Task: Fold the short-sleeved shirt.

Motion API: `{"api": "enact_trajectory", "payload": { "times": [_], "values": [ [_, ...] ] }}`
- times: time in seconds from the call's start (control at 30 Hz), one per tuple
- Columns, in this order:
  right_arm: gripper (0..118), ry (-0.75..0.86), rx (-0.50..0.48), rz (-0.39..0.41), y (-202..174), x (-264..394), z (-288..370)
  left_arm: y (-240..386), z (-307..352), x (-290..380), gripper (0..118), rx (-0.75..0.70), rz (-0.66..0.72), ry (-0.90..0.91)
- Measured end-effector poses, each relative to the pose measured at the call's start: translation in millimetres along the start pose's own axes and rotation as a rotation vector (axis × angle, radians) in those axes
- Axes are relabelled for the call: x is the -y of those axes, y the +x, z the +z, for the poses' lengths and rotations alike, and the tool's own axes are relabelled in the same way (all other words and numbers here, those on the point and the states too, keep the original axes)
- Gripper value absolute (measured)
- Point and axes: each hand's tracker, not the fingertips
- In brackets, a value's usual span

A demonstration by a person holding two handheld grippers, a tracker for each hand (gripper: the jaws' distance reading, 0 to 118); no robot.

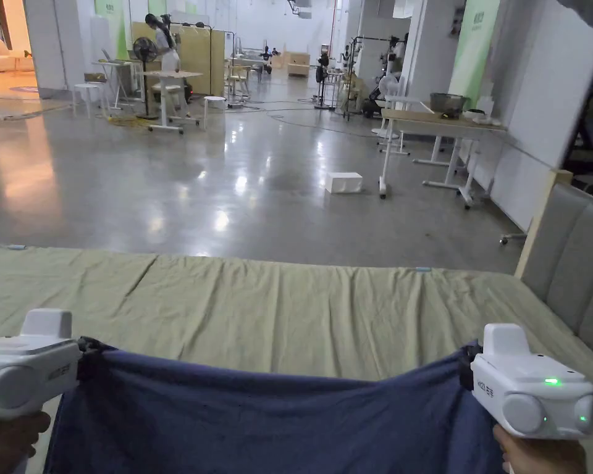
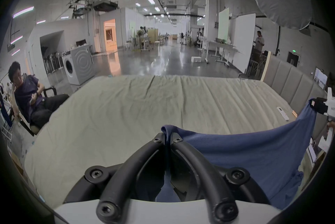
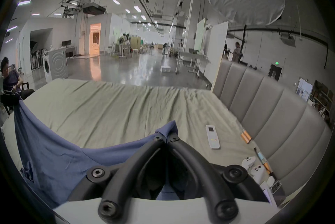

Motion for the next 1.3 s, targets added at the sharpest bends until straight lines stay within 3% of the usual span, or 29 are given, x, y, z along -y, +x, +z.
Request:
{"api": "enact_trajectory", "payload": {
  "times": [0.4,1.3],
  "values": [
    [1,0.188,0.013,0.019,14,-102,56,-6,75,-94,5,-0.017,0.001,0.150],
    [1,0.391,0.151,0.076,13,-321,-27,12,21,-307,5,-0.065,-0.010,0.258]
  ]
}}
